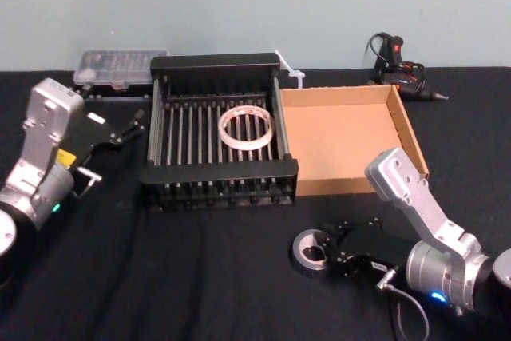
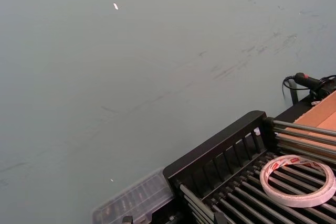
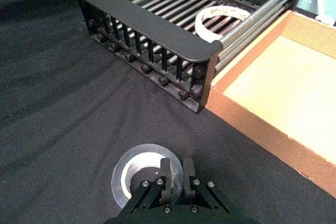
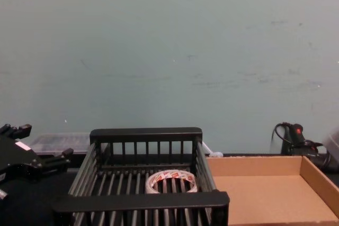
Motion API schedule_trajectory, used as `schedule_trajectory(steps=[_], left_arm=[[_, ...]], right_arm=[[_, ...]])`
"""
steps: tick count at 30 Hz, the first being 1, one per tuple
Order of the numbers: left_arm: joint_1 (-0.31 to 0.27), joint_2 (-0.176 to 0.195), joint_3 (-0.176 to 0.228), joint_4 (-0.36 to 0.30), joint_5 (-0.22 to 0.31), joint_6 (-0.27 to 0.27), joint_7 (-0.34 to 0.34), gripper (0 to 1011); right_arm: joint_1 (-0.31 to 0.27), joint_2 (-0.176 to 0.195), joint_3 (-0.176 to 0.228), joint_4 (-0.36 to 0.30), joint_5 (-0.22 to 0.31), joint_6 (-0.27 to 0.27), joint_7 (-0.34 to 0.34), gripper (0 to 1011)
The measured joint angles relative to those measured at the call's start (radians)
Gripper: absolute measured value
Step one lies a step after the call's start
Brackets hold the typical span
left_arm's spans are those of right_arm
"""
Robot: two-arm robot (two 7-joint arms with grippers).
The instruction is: Pick up the white tape and place it into the black box , Pick up the silver tape and place it into the brown box.
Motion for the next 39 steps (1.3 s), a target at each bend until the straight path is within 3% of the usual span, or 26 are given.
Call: schedule_trajectory(steps=[23, 39], left_arm=[[0.0, 0.0, 0.0, 0.0, 0.0, 0.0, 0.0, 1001], [0.0, 0.0, 0.0, 0.0, 0.0, 0.0, 0.0, 1001]], right_arm=[[-0.025, 0.02, 0.015, -0.017, 0.058, -0.149, 0.042, 144], [-0.055, 0.02, 0.051, -0.026, 0.17, -0.277, 0.058, 144]])
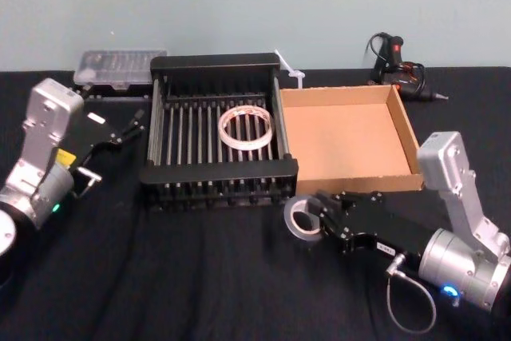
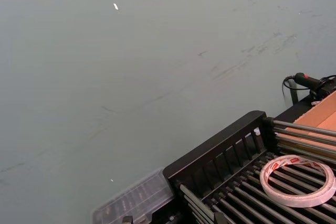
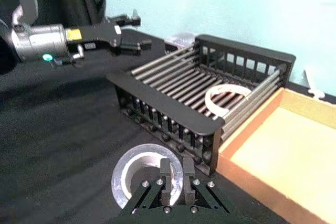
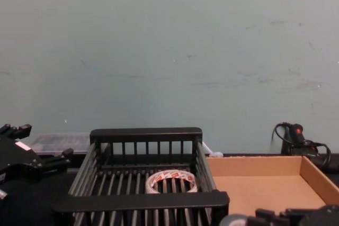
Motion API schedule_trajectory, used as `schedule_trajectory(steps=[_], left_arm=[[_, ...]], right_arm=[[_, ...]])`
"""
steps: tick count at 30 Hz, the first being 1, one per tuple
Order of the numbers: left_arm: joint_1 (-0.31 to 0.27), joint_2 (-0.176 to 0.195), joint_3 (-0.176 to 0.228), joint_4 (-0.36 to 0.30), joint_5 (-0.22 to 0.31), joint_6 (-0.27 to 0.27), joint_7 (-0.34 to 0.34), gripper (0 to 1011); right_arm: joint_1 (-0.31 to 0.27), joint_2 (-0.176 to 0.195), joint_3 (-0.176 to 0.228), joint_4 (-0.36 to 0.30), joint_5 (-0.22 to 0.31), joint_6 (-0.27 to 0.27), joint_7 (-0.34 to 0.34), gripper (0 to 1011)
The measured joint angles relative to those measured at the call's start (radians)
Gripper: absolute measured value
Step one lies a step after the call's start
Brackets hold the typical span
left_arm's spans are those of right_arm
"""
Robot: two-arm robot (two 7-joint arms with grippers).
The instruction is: Pick up the white tape and place it into the black box , Pick up the silver tape and place it into the brown box.
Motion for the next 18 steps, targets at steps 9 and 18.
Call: schedule_trajectory(steps=[9, 18], left_arm=[[0.0, 0.0, 0.0, 0.0, 0.0, 0.0, 0.0, 1001], [0.0, 0.0, 0.0, 0.0, 0.0, 0.0, 0.0, 1001]], right_arm=[[-0.012, -0.002, 0.017, -0.024, 0.057, -0.022, -0.025, 144], [-0.021, -0.029, 0.034, -0.04, 0.066, -0.056, -0.09, 144]])
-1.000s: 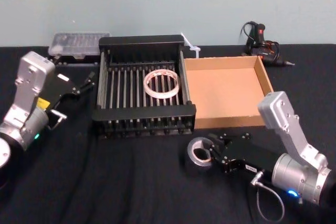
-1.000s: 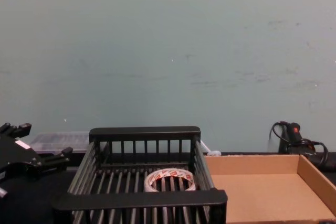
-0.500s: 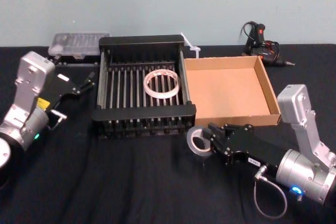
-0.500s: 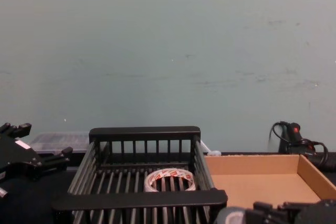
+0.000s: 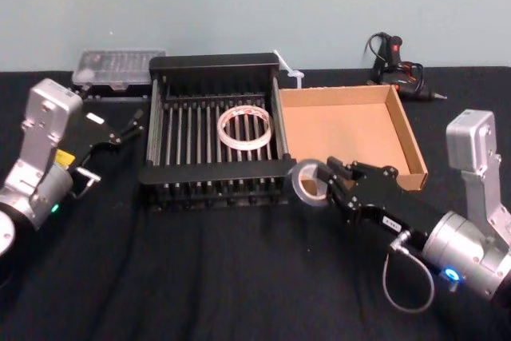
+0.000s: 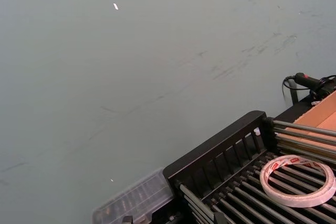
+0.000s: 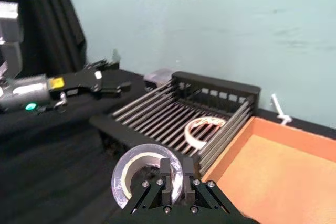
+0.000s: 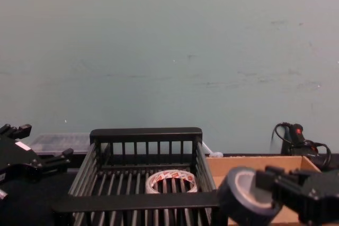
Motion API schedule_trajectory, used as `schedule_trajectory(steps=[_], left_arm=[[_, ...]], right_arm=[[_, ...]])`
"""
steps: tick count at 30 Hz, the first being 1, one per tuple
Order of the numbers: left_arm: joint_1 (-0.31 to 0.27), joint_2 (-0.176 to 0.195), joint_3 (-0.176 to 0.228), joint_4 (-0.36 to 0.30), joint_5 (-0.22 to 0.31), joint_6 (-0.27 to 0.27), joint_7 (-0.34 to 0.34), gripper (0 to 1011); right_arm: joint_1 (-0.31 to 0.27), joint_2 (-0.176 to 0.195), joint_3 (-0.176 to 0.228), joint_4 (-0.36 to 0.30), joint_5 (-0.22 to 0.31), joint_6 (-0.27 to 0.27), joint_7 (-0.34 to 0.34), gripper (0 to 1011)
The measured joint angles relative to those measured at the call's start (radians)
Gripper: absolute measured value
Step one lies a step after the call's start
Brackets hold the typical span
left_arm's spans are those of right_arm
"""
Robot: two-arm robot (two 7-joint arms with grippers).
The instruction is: Pick up the white tape and place it into the black box , Pick up the silver tape and place it into the brown box.
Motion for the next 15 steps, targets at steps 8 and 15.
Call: schedule_trajectory(steps=[8, 15], left_arm=[[0.0, 0.0, 0.0, 0.0, 0.0, 0.0, 0.0, 1001], [0.0, 0.0, 0.0, 0.0, 0.0, 0.0, 0.0, 1001]], right_arm=[[0.009, -0.044, 0.018, -0.007, -0.022, -0.002, -0.07, 144], [0.037, -0.091, 0.033, 0.017, -0.063, -0.011, -0.118, 144]])
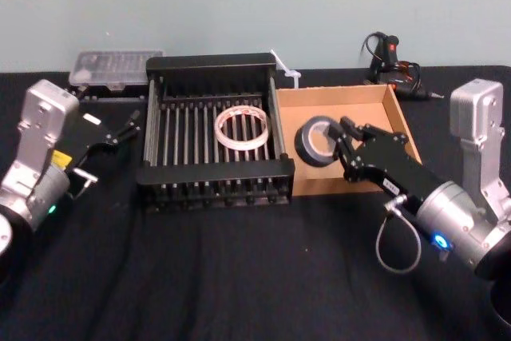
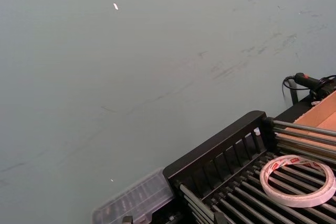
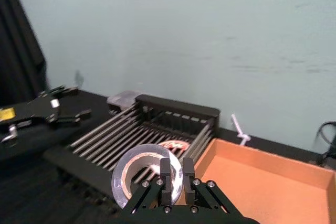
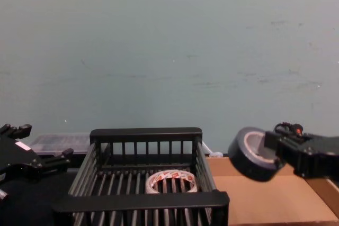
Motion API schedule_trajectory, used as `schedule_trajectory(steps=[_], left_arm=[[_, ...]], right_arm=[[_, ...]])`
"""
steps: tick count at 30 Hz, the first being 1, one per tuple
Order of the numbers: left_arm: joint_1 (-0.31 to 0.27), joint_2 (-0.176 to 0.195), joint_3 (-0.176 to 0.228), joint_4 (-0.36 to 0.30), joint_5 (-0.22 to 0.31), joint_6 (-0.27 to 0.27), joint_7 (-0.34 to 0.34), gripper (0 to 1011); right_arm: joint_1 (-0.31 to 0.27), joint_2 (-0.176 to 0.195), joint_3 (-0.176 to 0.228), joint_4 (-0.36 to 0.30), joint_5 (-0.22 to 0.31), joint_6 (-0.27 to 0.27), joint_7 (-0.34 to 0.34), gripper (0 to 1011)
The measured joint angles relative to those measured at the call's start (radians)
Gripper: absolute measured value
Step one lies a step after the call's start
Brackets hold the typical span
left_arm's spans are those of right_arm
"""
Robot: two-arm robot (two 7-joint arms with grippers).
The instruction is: Pick up the white tape and place it into the black box , Pick up the silver tape and place it into the brown box.
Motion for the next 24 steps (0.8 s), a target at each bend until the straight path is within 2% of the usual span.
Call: schedule_trajectory(steps=[10, 24], left_arm=[[0.0, 0.0, 0.0, 0.0, 0.0, 0.0, 0.0, 1001], [0.0, 0.0, 0.0, 0.0, 0.0, 0.0, 0.0, 1001]], right_arm=[[0.064, -0.057, 0.034, 0.079, -0.01, 0.016, -0.022, 144], [0.149, -0.105, 0.051, 0.208, -0.049, 0.012, -0.026, 144]])
